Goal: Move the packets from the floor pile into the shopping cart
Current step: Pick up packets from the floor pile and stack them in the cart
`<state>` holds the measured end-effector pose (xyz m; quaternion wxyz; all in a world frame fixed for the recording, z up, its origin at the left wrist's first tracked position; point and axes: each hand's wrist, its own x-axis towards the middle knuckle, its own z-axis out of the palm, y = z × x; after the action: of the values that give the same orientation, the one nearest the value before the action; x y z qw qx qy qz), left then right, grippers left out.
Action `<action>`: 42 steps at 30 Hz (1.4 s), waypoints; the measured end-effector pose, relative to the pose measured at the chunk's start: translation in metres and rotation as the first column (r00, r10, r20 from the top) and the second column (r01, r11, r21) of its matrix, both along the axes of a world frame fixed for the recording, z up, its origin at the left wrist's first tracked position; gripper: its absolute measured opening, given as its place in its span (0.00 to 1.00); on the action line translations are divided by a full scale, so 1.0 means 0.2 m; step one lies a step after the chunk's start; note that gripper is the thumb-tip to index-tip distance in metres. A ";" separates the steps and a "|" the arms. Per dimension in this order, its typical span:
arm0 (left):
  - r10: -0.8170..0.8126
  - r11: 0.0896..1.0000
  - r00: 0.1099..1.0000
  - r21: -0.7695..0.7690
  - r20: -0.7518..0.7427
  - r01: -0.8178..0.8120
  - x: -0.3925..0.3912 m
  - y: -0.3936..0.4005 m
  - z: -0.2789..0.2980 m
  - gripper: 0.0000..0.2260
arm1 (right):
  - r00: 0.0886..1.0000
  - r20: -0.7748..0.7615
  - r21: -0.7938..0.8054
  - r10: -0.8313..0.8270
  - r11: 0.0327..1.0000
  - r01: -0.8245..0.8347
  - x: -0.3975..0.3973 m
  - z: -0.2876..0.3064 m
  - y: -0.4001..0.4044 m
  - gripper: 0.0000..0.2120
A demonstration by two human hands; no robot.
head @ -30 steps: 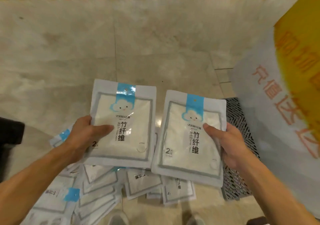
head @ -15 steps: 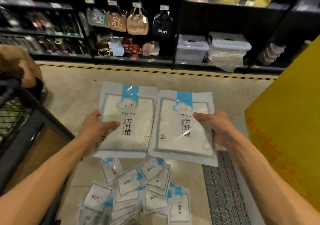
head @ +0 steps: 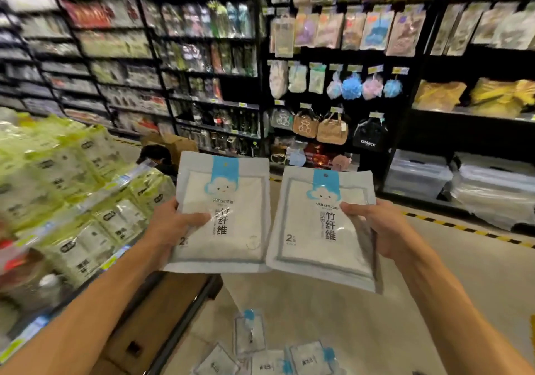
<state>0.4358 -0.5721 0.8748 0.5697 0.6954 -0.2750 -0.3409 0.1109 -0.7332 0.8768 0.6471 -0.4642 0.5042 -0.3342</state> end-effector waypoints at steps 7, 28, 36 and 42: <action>0.284 0.959 0.958 0.007 -0.029 -0.284 -0.16 0.51 0.04 0.17 | 0.961 0.009 -0.021 0.277 0.961 -0.277 0.12 0.06 0.05 0.17; 0.854 0.511 0.506 0.014 -0.120 -0.860 -0.87 2.63 -0.02 0.25 | 0.474 0.019 -0.012 0.880 0.475 -0.880 0.73 0.03 1.59 0.13; 0.964 0.244 0.236 0.058 -0.124 -0.968 -1.23 3.78 -0.12 0.16 | 0.251 0.079 0.037 0.965 0.249 -0.968 0.88 -0.12 2.71 0.17; 0.986 0.118 0.104 0.107 -0.133 -0.987 -1.43 4.36 -0.24 0.17 | 0.145 0.061 0.099 0.987 0.139 -0.985 0.93 -0.24 3.35 0.15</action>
<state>0.1507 0.2999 0.8278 0.6762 0.6673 0.3048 0.0666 0.2979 -0.0624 0.8290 0.7286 -0.6458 0.1023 0.2040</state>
